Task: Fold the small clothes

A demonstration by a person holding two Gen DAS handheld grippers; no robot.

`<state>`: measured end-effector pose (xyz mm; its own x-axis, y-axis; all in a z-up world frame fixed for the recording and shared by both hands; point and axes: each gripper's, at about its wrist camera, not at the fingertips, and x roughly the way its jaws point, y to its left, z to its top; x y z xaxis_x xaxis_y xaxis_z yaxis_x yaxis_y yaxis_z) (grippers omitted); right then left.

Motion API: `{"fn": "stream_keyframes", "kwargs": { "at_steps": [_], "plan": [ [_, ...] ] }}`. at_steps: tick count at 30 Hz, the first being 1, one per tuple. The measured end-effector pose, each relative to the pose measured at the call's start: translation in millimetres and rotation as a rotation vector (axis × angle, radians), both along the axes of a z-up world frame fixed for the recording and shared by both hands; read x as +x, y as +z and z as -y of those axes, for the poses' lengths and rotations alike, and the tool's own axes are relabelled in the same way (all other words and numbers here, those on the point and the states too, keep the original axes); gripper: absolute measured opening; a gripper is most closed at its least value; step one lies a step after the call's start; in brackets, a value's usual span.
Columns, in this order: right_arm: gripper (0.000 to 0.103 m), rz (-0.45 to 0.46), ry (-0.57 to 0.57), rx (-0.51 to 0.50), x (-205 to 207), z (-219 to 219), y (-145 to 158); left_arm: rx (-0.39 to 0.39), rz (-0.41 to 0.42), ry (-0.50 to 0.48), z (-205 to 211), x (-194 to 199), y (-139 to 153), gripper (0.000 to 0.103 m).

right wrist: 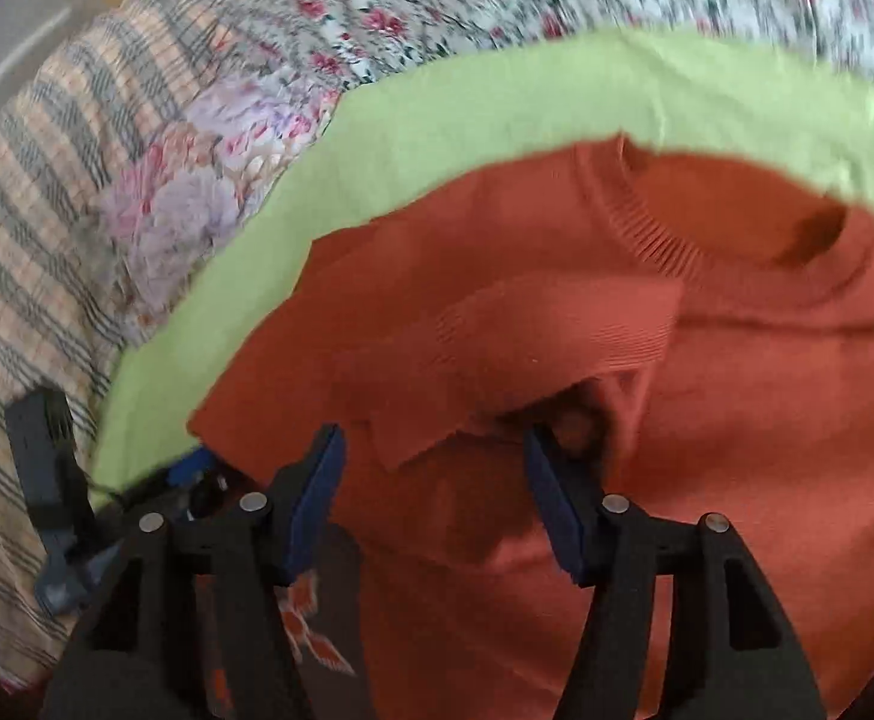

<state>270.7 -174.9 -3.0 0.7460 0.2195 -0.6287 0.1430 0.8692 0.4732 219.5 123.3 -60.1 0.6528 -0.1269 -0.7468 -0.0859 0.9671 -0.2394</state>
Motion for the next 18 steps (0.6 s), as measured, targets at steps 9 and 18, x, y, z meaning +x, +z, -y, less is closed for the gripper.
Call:
{"fn": "stream_keyframes", "kwargs": {
  "at_steps": [9, 18],
  "plan": [
    [0.005, 0.135, -0.01, 0.101, -51.2, 29.1, 51.7, 0.024, -0.004, 0.012, 1.8, 1.7, 0.5, 0.061],
    [0.004, 0.026, -0.169, -0.101, -155.4, 153.2, 105.5, 0.028, -0.001, 0.033, 1.9, 0.0, 0.7, 0.058]
  ]
}}
